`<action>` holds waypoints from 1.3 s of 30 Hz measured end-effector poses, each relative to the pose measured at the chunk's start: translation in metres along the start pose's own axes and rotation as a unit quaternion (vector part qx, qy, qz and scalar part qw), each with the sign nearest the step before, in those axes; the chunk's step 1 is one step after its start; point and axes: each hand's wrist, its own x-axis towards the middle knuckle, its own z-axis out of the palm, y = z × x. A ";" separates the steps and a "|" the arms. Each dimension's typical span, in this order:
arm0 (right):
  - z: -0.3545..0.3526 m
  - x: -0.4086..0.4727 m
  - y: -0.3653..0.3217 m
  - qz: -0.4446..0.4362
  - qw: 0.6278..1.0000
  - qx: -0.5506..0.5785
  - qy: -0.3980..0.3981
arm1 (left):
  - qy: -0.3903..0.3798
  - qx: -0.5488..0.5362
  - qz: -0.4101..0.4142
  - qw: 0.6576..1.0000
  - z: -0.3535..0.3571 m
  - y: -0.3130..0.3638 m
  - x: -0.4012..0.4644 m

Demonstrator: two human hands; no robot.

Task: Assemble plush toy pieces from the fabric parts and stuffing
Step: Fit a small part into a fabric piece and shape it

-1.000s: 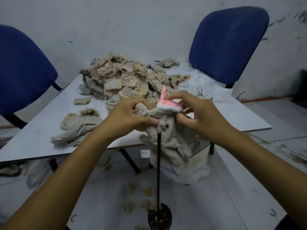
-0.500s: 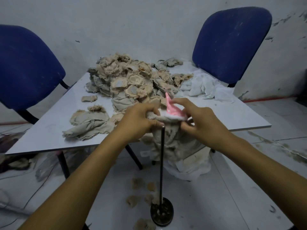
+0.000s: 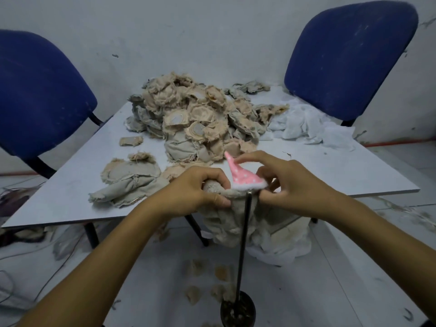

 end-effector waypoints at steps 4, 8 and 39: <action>0.001 0.007 0.003 -0.010 0.999 0.026 -0.030 | -0.026 -0.021 -0.010 0.999 -0.001 -0.008 0.003; 0.002 0.008 0.009 0.006 0.997 0.034 -0.074 | -0.051 -0.097 -0.013 0.994 -0.002 -0.011 0.000; 0.042 0.039 0.014 0.144 0.913 0.341 0.173 | 0.140 -0.126 -0.014 0.982 0.024 -0.017 0.033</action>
